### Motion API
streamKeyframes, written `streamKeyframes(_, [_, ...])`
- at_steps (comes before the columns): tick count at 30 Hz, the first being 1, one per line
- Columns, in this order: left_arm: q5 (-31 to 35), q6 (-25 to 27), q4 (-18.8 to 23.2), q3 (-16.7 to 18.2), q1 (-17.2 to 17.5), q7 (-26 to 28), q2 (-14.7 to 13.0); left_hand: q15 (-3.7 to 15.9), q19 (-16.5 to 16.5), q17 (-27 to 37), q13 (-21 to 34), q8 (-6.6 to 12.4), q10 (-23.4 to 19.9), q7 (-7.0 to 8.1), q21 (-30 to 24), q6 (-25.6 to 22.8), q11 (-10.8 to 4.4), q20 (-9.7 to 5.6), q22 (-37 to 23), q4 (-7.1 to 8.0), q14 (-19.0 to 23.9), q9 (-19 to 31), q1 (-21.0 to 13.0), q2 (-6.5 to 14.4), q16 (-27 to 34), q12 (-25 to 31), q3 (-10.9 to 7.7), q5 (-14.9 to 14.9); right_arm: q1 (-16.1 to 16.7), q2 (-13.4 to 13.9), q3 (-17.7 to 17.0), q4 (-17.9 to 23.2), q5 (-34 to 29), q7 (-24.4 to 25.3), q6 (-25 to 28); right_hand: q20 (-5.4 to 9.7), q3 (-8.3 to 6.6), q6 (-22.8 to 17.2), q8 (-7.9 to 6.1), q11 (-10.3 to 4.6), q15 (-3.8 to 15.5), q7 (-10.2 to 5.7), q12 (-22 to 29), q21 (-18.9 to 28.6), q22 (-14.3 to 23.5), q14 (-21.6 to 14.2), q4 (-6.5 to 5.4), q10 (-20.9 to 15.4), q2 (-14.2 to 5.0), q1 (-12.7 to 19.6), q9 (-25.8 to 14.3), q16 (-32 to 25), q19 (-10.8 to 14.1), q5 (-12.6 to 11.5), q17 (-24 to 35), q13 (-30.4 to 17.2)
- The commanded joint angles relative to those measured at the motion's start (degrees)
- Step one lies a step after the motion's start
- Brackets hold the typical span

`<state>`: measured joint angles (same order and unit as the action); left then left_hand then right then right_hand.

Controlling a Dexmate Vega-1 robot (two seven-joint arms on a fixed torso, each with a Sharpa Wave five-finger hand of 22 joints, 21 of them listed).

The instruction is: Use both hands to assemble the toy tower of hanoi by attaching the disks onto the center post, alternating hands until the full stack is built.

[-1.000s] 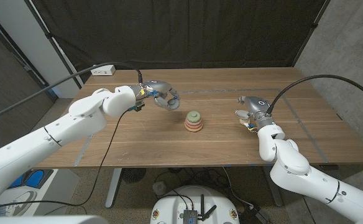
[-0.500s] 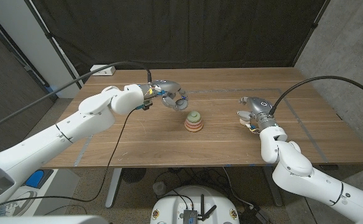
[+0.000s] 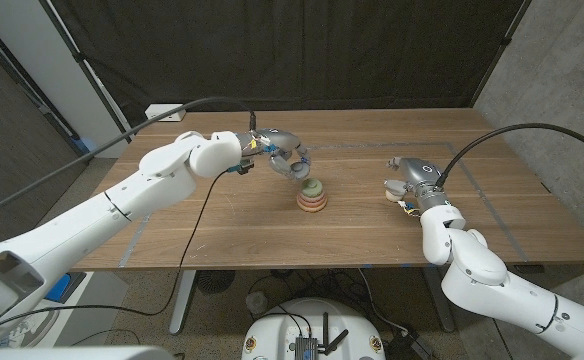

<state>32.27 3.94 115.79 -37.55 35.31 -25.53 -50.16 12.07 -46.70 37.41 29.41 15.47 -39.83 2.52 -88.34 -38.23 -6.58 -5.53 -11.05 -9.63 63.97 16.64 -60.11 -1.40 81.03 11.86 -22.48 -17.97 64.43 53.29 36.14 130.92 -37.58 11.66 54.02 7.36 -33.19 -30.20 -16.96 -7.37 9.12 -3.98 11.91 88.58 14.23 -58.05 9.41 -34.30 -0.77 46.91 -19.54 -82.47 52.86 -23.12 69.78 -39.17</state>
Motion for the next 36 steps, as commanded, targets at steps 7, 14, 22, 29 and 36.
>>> streamKeyframes(7, [0.49, -1.16, -2.58, -2.98, -4.59, -6.2, 3.0, 0.51, -0.18, -0.04, 1.26, -0.29, -4.18, 0.0, -0.29, -0.03, -4.12, -6.51, -0.2, 0.25, -0.07, 0.3, 0.34, 0.45, -0.51, -0.25, -0.18, -0.25, 0.18, 0.55, 0.14, 0.19, 1.69, 1.51, 0.08, 4.98, -0.54, -0.31, -0.2, 0.22, 3.31, -0.09, -0.15, 0.08, 0.02, -0.18, -0.04, -0.35, -0.05, -0.58, -0.09, -0.13, 0.19, -0.32, 0.05, -0.1])
streamKeyframes(14, [0.78, -1.22, -4.5, -4.35, -5.82, -6.85, 4.62, 0.51, -0.18, -0.09, 1.18, -0.41, -4.12, 0.02, -0.3, 0.0, -4.12, -6.52, -0.2, 0.26, -0.04, 0.33, 0.38, 0.42, -0.65, -0.31, -0.09, -0.24, 0.11, 0.73, 0.42, 0.37, 1.79, 1.81, 0.58, 4.98, -0.57, -0.33, -0.19, 0.14, 3.31, -0.12, -0.18, 0.05, 0.0, -0.16, -0.03, -0.31, -0.08, -0.6, -0.09, -0.14, 0.18, -0.34, 0.06, -0.12])
streamKeyframes(22, [1.01, -2.07, -6.26, -5.83, -7.26, -7.4, 6.03, 0.51, -0.16, -0.14, 1.21, -0.56, -4.05, -0.07, -0.31, 0.08, -4.02, -6.51, -0.21, 0.29, -0.02, 0.36, 0.44, 0.41, -0.79, -0.29, 0.0, -0.22, -0.26, 0.73, 0.72, 0.12, 2.29, 1.87, 0.56, 4.99, -0.63, -0.39, -0.2, 0.19, 3.32, -0.13, -0.25, 0.02, -0.03, 0.0, -0.02, -0.26, -0.17, -0.59, -0.1, -0.01, 0.17, -0.38, -0.06, -0.11])
streamKeyframes(29, [1.38, -2.24, -7.24, -6.75, -7.79, -7.87, 6.6, 0.51, -0.11, -0.04, 1.21, -0.69, -3.96, 0.04, -0.3, 0.12, -4.01, -6.54, -0.21, 0.24, 0.11, 0.41, 0.36, 0.43, -0.83, -0.29, 0.03, -0.22, -0.08, 1.04, 0.74, 0.53, 2.48, 2.11, 1.15, 4.99, -0.67, -0.35, -0.15, 0.13, 3.32, -0.11, -0.25, 0.03, -0.01, 0.14, 0.01, -0.3, -0.21, -0.57, -0.08, 0.1, 0.18, -0.44, -0.16, -0.16])
streamKeyframes(36, [2.11, -1.95, -7.86, -7.43, -7.73, -7.72, 6.89, 0.52, -0.1, 0.02, 1.2, -0.77, -3.93, -0.07, -0.31, 0.12, -3.97, -6.54, -0.22, 0.24, 0.19, 0.44, 0.34, 0.47, -0.86, -0.29, 0.06, -0.22, 0.03, 1.41, 0.95, 0.95, 2.61, 2.16, 1.79, 4.98, -0.68, -0.3, -0.12, 0.16, 3.32, -0.1, -0.24, 0.03, -0.01, 0.18, 0.01, -0.32, -0.27, -0.58, -0.08, 0.16, 0.19, -0.47, -0.21, -0.22])
